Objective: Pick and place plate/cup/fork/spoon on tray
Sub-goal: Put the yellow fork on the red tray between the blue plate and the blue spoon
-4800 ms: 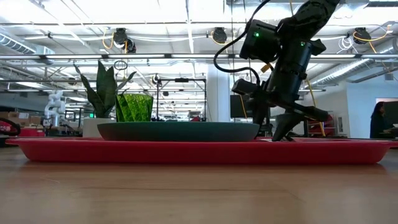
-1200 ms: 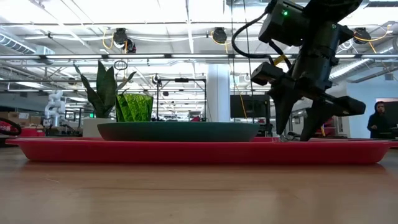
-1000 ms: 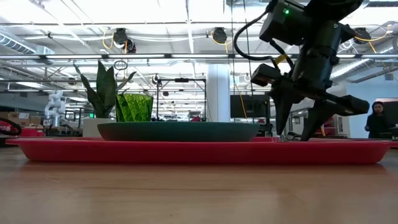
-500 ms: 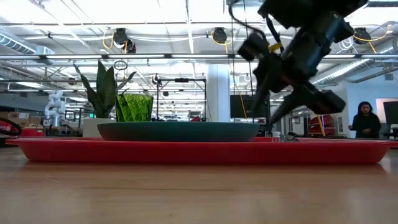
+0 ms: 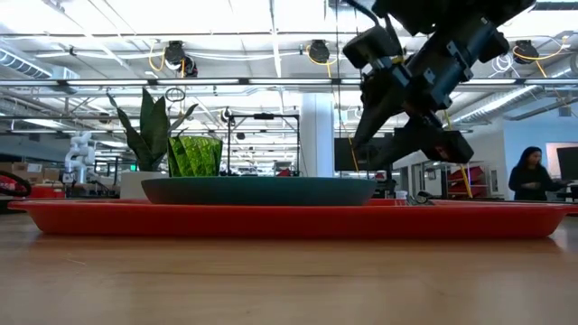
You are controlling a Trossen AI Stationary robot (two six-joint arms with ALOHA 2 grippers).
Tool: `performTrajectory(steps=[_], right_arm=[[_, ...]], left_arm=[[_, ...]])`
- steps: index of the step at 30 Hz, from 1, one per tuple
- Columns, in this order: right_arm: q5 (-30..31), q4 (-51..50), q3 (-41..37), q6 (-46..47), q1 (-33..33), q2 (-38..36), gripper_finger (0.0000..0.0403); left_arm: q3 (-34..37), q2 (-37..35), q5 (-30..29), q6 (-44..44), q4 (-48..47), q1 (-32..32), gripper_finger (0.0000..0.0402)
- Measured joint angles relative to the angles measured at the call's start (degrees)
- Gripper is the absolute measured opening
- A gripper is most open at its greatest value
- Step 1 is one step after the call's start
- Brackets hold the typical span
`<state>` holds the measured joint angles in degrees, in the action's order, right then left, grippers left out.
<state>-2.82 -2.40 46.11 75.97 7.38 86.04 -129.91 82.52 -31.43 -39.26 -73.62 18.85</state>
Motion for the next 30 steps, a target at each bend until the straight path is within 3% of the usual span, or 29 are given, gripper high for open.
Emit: performTrajectory(steps=[4,8,17,20,30], right_arm=[[-0.2,-1.6,0.0,2.7,-1.4,-0.4,0.0139],[1.6,-13.3,2.1,5.8,-1.8,-0.5,0.0138],[11.8,-49.0,25.9,-4.9,-3.4,1.5,0.0121],[11.5,-55.5,29.3,-5.0,-4.2,3.7,0.012],[3.8,-61.8,33.3,5.2,-2.9,15.0,0.0121]], left_arm=[[0.0,0.0,-2.0,-0.4,1.3,0.0,0.0113],[0.0,0.0,-5.6,-1.6,1.4,0.0,0.0113],[0.1,0.8,-7.4,1.0,1.5,-0.4,0.0113],[0.1,0.8,-7.0,2.9,1.4,-0.4,0.0113],[0.1,0.7,-2.5,6.2,-3.4,0.1,0.0113]])
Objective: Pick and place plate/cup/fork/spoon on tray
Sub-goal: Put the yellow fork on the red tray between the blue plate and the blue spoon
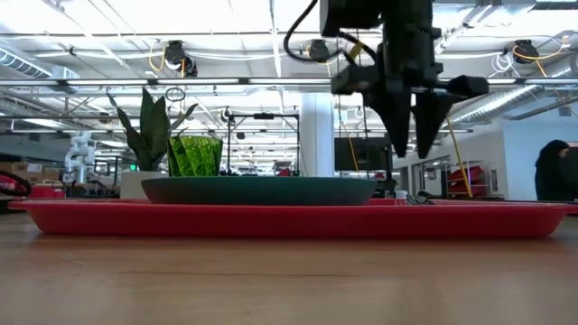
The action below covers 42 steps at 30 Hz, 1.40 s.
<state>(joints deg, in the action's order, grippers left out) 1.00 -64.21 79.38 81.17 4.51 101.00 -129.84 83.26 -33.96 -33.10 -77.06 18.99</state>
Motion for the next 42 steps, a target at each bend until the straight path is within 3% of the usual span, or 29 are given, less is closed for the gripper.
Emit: performTrajectory(steps=[5,17,24,35,42], right_arm=[[-0.9,0.4,1.9,4.6,0.5,3.7,0.0121],[5.1,0.5,1.0,12.2,0.1,4.5,0.0121],[3.2,5.0,-4.1,15.3,0.2,4.6,0.0121],[3.2,7.9,-5.2,15.6,-0.5,4.6,0.0121],[-0.3,12.4,-9.3,17.4,-0.8,4.6,0.0121]], left_arm=[[0.0,0.0,1.3,0.6,-3.9,0.7,0.0113],[0.0,0.0,5.4,2.0,-6.0,0.7,0.0113],[0.0,0.0,5.5,1.9,-6.0,1.5,0.0113],[0.0,0.0,5.6,1.3,-5.9,2.0,0.0113],[0.0,0.0,5.5,0.5,-5.8,2.0,0.0113]])
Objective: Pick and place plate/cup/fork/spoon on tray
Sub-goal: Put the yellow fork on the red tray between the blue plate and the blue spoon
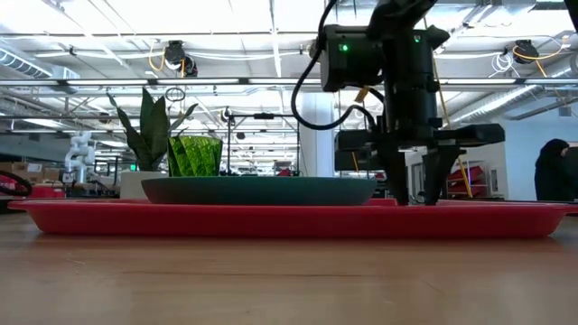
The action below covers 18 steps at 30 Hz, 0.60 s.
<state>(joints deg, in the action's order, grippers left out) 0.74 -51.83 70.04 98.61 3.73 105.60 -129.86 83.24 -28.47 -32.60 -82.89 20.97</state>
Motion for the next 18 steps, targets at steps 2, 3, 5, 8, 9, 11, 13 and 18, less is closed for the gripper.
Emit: performTrajectory(steps=[2,3,5,8,9,11,13,18], right_arm=[[0.3,0.2,0.0,0.1,0.0,0.0,0.0121],[0.4,0.4,0.0,0.1,0.0,0.0,0.0121],[0.5,1.2,0.0,0.2,0.0,0.0,0.0121],[0.7,1.6,0.0,0.3,0.0,0.0,0.0121],[0.7,1.7,-0.1,0.3,0.0,0.0,0.0121],[0.7,1.7,-0.1,0.3,0.0,0.0,0.0121],[0.7,2.1,-0.4,0.3,0.0,0.0,0.0121],[-2.2,6.7,-3.5,1.2,0.0,-0.3,0.0121]], left_arm=[[0.0,0.0,0.0,-0.4,0.0,0.0,0.0113],[0.0,0.0,0.0,-0.4,0.0,0.0,0.0113],[0.0,0.0,0.0,-0.4,0.0,0.0,0.0113],[0.0,0.0,-0.1,-0.4,0.0,0.0,0.0113],[0.0,0.0,-0.1,-0.5,0.0,0.0,0.0113],[0.0,0.0,-0.1,-0.5,0.1,0.0,0.0113],[0.0,0.0,-0.1,-0.5,0.3,0.0,0.0113],[0.0,0.0,-0.1,-0.6,0.3,0.0,0.0113]])
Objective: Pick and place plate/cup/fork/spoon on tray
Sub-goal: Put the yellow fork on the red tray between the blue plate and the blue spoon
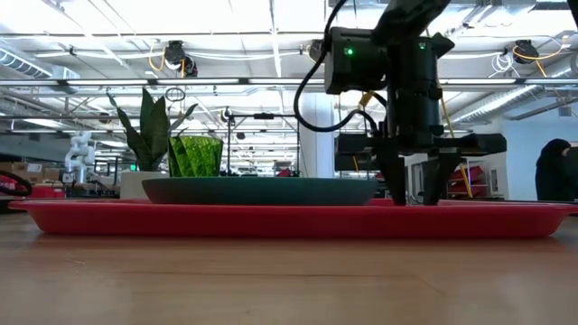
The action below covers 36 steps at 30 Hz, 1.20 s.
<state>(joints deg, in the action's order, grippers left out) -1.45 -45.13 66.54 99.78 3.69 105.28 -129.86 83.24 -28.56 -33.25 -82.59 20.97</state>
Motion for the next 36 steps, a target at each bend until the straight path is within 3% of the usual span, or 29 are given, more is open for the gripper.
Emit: performTrajectory(steps=[13,27,36], right_arm=[[-0.1,0.7,-0.5,1.6,0.2,-0.1,0.0117],[-0.1,0.3,-0.6,1.1,0.3,-0.1,0.0036],[1.6,-0.2,-0.8,1.1,0.1,-1.5,0.0026]], left_arm=[[0.0,0.0,0.0,-0.1,0.0,0.0,0.0113],[0.0,0.0,0.0,0.1,0.0,0.0,0.0113],[0.0,0.0,0.0,0.9,0.1,0.0,0.0113]])
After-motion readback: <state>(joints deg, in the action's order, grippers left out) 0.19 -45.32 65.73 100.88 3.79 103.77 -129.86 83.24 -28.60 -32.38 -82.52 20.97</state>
